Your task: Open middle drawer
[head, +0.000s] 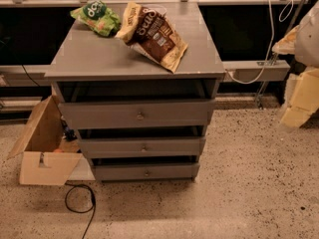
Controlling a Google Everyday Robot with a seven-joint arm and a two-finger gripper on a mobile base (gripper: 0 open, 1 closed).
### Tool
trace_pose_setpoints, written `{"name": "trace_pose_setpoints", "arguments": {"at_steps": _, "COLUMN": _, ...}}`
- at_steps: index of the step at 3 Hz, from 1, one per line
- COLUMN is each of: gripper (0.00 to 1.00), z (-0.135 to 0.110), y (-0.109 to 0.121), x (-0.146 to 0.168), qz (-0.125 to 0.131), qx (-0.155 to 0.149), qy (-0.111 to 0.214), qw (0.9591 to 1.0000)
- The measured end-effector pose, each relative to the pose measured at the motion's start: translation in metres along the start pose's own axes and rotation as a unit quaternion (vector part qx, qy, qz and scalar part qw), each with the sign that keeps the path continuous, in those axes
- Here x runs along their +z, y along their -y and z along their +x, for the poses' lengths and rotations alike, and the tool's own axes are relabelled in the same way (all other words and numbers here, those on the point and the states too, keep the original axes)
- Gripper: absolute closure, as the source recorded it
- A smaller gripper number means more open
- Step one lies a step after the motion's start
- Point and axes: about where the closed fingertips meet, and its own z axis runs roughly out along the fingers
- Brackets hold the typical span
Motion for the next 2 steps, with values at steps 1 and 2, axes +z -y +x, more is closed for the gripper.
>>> {"name": "trace_pose_setpoints", "arguments": {"at_steps": 1, "gripper": 0.00, "z": 0.000, "y": 0.000, "x": 0.000, "qz": 0.000, "qx": 0.000, "qy": 0.000, "qw": 1.0000}}
{"name": "trace_pose_setpoints", "arguments": {"at_steps": 2, "gripper": 0.00, "z": -0.004, "y": -0.006, "x": 0.028, "qz": -0.021, "qx": -0.008, "qy": 0.033, "qw": 0.9992}}
